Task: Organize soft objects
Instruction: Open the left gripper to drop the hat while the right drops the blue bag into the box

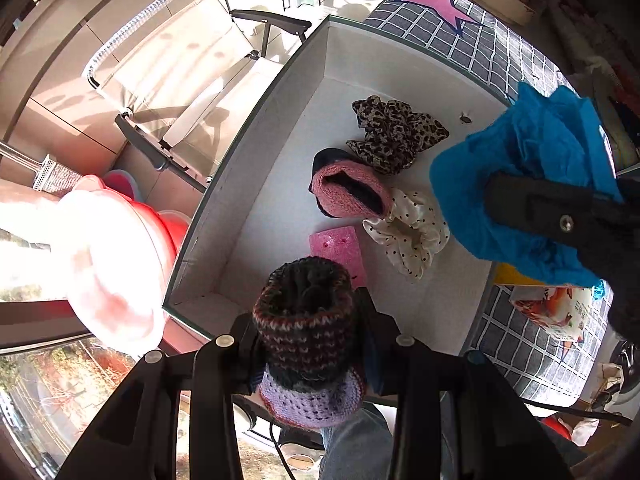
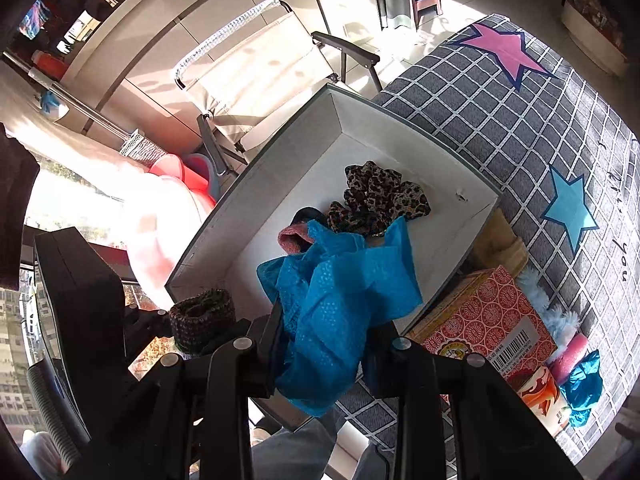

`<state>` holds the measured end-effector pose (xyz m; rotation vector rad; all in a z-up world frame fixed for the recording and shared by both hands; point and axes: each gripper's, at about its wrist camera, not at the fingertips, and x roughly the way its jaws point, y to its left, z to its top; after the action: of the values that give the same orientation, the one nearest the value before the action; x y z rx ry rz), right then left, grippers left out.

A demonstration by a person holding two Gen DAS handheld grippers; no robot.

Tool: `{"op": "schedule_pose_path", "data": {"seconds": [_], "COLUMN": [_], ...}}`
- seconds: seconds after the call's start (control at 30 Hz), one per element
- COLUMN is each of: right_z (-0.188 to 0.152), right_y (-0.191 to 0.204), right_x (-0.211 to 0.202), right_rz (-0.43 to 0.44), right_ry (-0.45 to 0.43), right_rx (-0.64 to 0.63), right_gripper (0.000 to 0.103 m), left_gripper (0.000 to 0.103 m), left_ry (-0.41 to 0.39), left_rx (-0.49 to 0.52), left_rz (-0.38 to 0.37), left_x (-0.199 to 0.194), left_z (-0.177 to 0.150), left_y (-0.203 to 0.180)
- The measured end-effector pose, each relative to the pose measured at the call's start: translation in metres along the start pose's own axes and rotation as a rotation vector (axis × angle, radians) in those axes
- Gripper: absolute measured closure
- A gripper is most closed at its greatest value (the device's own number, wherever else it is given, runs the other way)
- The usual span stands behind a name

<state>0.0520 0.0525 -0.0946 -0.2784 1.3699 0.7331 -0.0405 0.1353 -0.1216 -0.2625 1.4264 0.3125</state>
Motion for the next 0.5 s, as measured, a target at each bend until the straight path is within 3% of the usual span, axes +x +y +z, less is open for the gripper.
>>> {"op": "schedule_pose_path", "data": {"seconds": [0.5], "right_z": [0.0061], "right_y": [0.0032], "right_x": [0.0080], "right_rz": [-0.005], "right_ry": [0.015], "right_rx": [-0.012], "right_gripper": [0.071], "left_gripper": [0.061], "left_ry": [0.006], "left_rx": [-0.004], "left_rz": [0.002], "left_x": [0.0031], "left_z": [0.0029], "left_y": [0.0047]}}
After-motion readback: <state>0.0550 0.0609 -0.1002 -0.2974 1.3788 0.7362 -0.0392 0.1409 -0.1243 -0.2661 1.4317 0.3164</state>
